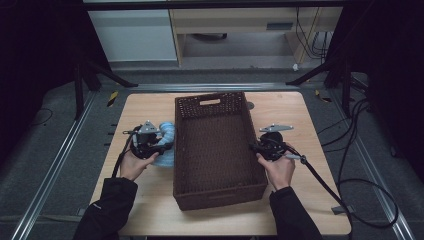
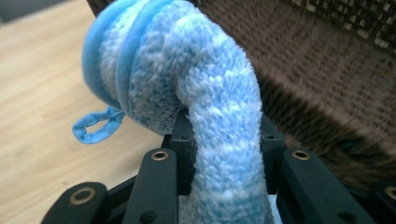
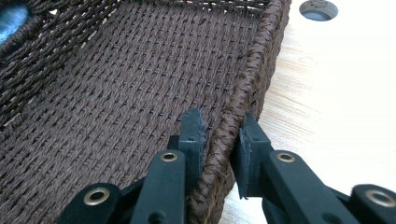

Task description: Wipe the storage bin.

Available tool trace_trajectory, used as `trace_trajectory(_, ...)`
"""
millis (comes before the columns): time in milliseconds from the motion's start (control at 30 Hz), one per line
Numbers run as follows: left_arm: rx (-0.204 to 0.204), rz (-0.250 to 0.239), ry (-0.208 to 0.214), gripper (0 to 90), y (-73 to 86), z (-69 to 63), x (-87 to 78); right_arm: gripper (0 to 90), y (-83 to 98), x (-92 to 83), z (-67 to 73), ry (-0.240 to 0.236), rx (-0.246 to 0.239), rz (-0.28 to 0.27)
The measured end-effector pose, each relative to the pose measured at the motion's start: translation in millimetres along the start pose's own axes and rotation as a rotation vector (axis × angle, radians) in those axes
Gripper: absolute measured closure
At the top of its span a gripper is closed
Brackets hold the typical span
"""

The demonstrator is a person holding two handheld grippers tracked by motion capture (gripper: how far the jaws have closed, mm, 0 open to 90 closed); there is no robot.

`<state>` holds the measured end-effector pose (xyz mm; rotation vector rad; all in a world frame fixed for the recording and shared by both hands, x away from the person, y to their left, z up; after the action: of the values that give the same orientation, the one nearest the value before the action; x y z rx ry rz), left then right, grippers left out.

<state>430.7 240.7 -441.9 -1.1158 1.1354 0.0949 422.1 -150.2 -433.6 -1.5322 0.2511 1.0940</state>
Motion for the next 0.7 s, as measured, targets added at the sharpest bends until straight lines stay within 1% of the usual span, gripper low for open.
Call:
trace_trajectory(33, -0.002, 0.014, 0.002, 67.6, 2.4, -0.5, 3.2, 75.5, 0.0, 0.0, 0.0, 0.000, -0.001, 0.000)
trace_trajectory(100, -0.009, 0.040, 0.021, 67.7, 9.2, -2.1, 10.9, 75.4, -0.2, 0.0, 0.1, 0.001, -0.005, 0.001)
trace_trajectory(133, -0.001, 0.068, 0.023, 67.7, 14.2, -4.1, 16.7, 75.5, -0.3, 0.1, 0.1, 0.001, -0.005, 0.001)
trace_trajectory(233, 0.014, 0.121, 0.027, 67.7, 24.9, -8.3, 28.1, 75.6, -0.5, 0.2, -0.1, 0.002, -0.004, 0.002)
trace_trajectory(300, 0.004, 0.112, 0.036, 67.8, 24.9, -7.4, 26.1, 75.8, -1.0, 0.4, -0.7, 0.005, -0.004, 0.003)
trace_trajectory(367, -0.006, 0.090, 0.039, 67.8, 22.3, -5.0, 21.2, 75.9, -1.8, 1.0, -1.7, 0.009, -0.003, 0.003)
trace_trajectory(433, -0.006, 0.061, 0.040, 67.8, 18.9, -4.7, 14.2, 75.9, -2.8, 1.8, -2.8, 0.011, 0.001, 0.002)
trace_trajectory(500, 0.001, 0.028, 0.035, 67.8, 14.1, -6.4, 5.7, 75.9, -3.9, 2.8, -3.7, 0.016, 0.005, 0.001)
trace_trajectory(600, 0.022, -0.028, 0.026, 67.8, 4.0, -10.0, -12.9, 75.9, -5.1, 3.7, -5.3, 0.020, 0.009, 0.000)
trace_trajectory(633, 0.031, -0.041, 0.023, 67.8, 1.0, -11.0, -18.4, 75.9, -5.4, 4.0, -5.7, 0.023, 0.010, -0.001)
trace_trajectory(700, 0.046, -0.047, 0.014, 67.8, -3.3, -12.5, -25.1, 75.9, -5.8, 4.3, -6.1, 0.023, 0.015, 0.000)
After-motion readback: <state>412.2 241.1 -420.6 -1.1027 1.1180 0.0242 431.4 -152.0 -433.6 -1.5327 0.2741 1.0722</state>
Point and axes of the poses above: each handheld gripper's, and its own axes: x roughly forward along the jaws, y roughly out of its underside, z roughly to its left, the point moved 1 cm from there along x, roughly forward along the jaws, and after that the axes turned 6 degrees about z, right-handed, at the moved point
